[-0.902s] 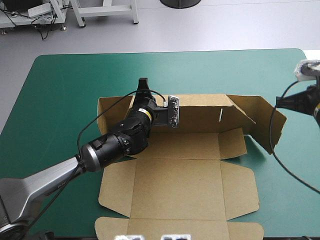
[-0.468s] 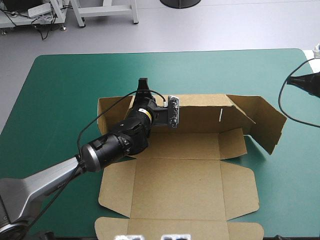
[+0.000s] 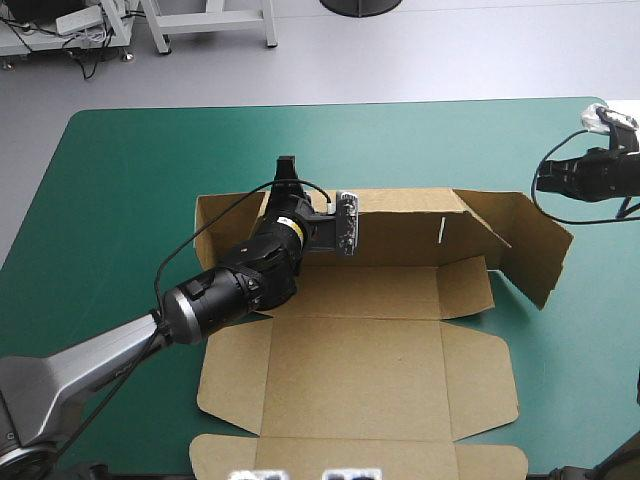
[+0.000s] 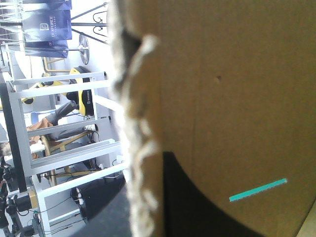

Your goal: Fold the box

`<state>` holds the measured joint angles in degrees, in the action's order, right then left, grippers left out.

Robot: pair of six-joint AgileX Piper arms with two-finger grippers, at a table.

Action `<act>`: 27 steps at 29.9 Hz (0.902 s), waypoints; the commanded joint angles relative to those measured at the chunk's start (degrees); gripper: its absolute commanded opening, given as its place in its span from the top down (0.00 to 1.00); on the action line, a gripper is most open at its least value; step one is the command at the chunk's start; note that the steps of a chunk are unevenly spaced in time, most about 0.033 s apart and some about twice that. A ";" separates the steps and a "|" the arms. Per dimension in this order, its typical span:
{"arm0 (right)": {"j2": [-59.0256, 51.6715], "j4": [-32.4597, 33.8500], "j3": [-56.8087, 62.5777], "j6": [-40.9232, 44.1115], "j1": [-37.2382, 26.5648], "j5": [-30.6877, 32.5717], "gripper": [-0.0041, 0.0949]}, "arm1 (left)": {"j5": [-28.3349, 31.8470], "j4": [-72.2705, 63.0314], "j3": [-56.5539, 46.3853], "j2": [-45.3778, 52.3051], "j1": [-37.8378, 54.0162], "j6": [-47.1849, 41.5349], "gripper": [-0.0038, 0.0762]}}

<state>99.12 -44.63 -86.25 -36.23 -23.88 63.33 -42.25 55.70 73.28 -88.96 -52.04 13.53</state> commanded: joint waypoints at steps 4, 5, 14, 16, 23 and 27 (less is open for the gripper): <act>0.79 -10.22 -1.77 -7.06 -0.33 4.45 0.98 | 2.30 3.18 0.64 2.20 -0.46 -3.42 0.96; 1.06 -11.03 -1.77 -7.87 -0.33 5.23 0.98 | 3.02 4.17 0.09 2.20 -0.49 -4.27 0.96; 1.16 -11.66 -1.77 -10.85 -0.33 8.57 0.98 | 5.15 13.21 -6.56 2.20 -0.49 -14.33 0.96; 1.16 -11.64 -1.77 -10.85 -0.33 8.47 0.98 | 5.44 14.24 -8.37 2.20 -0.49 -15.09 0.96; 1.16 -11.53 -0.93 -10.28 -0.11 8.56 0.98 | 5.12 18.45 -9.47 2.20 -0.49 -20.72 0.96; 0.23 -11.18 2.46 -11.07 -0.11 8.56 0.98 | 5.12 20.70 -9.47 2.20 -0.49 -21.84 0.96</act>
<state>102.77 -52.74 -84.47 -46.35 -23.88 69.18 -36.70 76.41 63.18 -88.31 -52.04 -6.52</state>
